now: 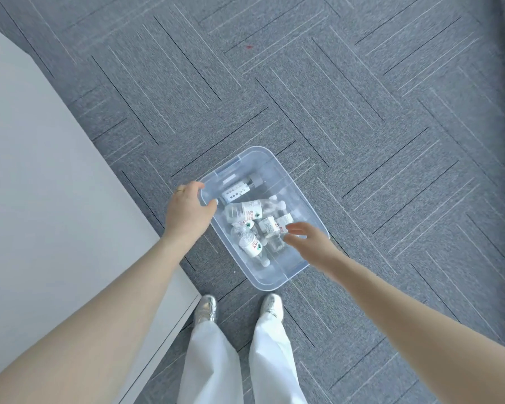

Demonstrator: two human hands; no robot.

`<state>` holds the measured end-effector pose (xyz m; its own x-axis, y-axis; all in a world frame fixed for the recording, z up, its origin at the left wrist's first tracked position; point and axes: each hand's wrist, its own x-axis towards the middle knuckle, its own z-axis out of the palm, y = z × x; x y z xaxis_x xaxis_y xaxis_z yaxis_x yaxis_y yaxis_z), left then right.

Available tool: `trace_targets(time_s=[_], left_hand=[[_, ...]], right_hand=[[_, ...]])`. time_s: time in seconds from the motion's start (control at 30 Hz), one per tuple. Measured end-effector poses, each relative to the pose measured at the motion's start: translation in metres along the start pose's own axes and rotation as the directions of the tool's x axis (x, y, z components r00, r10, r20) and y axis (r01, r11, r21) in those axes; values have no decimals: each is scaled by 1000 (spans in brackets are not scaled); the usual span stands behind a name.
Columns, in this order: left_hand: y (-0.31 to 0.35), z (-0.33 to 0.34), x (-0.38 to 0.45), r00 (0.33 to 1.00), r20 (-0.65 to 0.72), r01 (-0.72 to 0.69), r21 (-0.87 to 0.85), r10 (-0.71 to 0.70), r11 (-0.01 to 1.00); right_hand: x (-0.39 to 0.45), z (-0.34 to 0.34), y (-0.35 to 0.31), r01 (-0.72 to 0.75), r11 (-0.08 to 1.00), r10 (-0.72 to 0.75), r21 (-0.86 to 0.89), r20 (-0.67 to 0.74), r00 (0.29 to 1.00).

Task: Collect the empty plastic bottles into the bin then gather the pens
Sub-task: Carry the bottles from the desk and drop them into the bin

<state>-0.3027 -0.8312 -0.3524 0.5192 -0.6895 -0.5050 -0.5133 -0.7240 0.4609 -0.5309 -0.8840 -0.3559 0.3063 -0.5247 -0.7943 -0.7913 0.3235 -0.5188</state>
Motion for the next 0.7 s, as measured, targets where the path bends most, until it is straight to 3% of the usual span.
trace_targets(time_s=[0.27, 0.5, 0.7], left_hand=[[42, -61, -45, 999, 15, -49, -155, 52, 987], [84, -162, -114, 984, -153, -135, -306, 91, 942], [85, -245, -197, 944, -328, -186, -415, 44, 891]], right_hand=[[-43, -24, -89, 193, 981, -193, 18, -35, 981], [-118, -53, -188, 410, 911, -412, -37, -58, 909], [-206, -52, -267, 585, 806, -586, -95, 16, 810]])
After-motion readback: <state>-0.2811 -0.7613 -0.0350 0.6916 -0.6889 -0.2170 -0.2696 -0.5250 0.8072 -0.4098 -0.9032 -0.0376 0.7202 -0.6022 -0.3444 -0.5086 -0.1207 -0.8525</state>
